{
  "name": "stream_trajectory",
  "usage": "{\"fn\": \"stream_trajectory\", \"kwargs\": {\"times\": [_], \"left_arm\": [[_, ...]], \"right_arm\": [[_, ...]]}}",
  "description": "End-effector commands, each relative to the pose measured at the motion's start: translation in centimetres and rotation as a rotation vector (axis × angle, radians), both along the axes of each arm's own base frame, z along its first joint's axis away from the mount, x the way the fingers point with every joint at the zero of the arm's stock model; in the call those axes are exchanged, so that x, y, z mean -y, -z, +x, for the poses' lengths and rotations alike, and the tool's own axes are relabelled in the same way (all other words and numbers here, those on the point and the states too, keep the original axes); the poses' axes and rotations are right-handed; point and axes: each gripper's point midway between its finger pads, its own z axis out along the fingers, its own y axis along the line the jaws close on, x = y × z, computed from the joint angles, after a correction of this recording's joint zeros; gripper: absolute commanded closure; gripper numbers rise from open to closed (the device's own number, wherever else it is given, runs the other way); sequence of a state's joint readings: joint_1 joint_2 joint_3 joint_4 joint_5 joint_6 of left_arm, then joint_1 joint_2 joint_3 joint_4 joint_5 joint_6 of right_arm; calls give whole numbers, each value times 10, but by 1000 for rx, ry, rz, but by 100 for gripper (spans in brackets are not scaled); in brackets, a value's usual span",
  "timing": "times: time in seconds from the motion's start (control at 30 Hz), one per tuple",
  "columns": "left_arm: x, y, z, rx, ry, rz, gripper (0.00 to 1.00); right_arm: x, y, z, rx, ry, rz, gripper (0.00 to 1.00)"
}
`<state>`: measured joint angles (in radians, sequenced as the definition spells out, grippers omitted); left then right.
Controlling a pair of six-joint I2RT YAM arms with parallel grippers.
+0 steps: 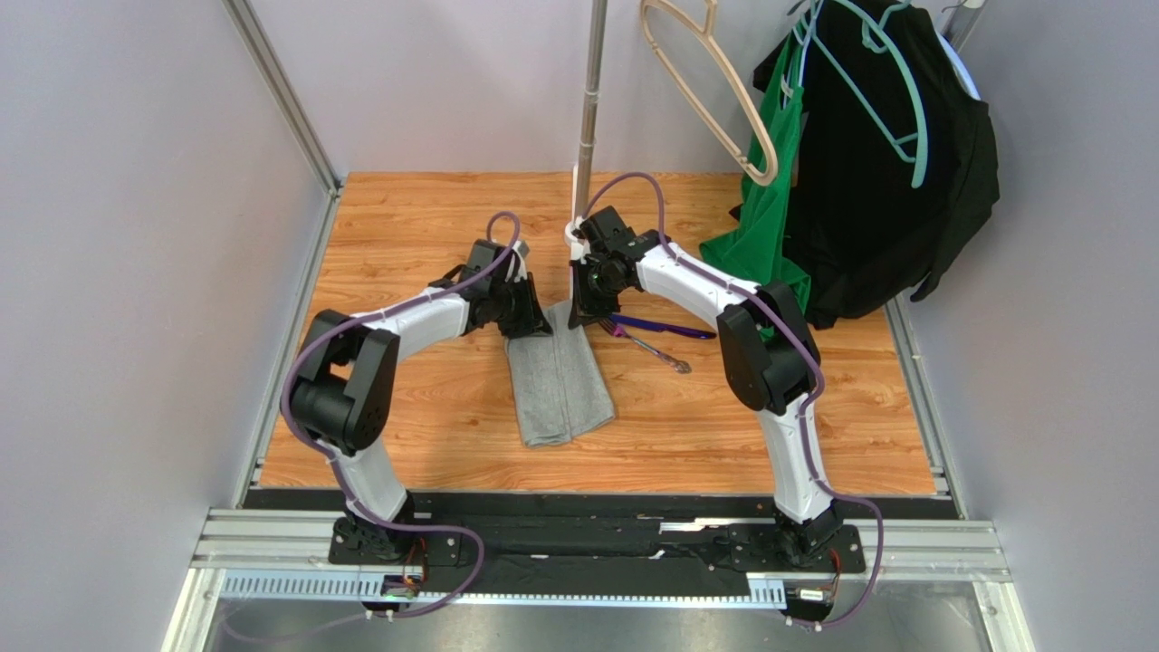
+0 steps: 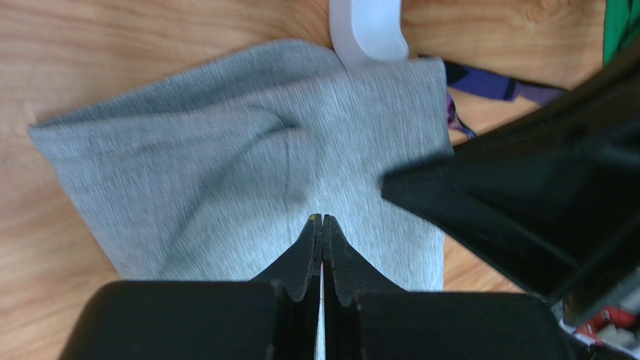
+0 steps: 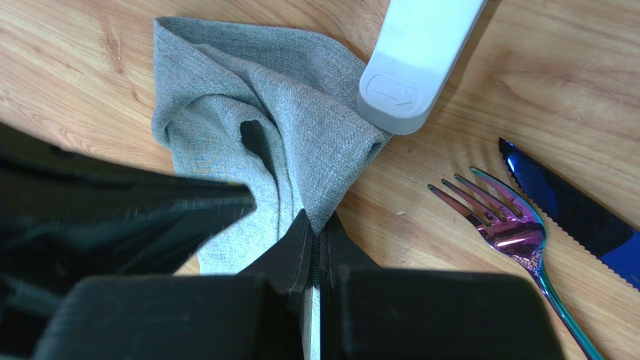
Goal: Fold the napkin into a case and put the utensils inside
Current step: Fold the 2/3-rectangle-folded napkin at the center of the board.
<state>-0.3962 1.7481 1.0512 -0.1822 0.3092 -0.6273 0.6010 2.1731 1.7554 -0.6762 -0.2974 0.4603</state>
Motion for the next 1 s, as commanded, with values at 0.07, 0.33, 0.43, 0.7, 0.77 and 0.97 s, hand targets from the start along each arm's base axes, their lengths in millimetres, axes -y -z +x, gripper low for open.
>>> {"fn": "stream_trajectory", "kwargs": {"times": [0.07,0.33,0.43,0.7,0.77,0.97], "left_arm": [[-1,12,35,-16,-30,24,100],[-23,19,40,-50,-94,108,100],[-26,17,43,-38,-94,120,100],[-5,-22,46,64,0,-2,98],[2,-38,43,96,27,-53,90],[-18,-50,35,93,-45,-35,97]], "right_arm": [[-8,-21,10,64,-19,43,100],[-5,-14,8,52,-19,28,100],[-7,-15,9,56,-20,30,100],[-8,-13,10,52,-24,29,100],[-8,-13,10,50,-27,30,100],[-10,-14,11,48,-29,36,100]]}}
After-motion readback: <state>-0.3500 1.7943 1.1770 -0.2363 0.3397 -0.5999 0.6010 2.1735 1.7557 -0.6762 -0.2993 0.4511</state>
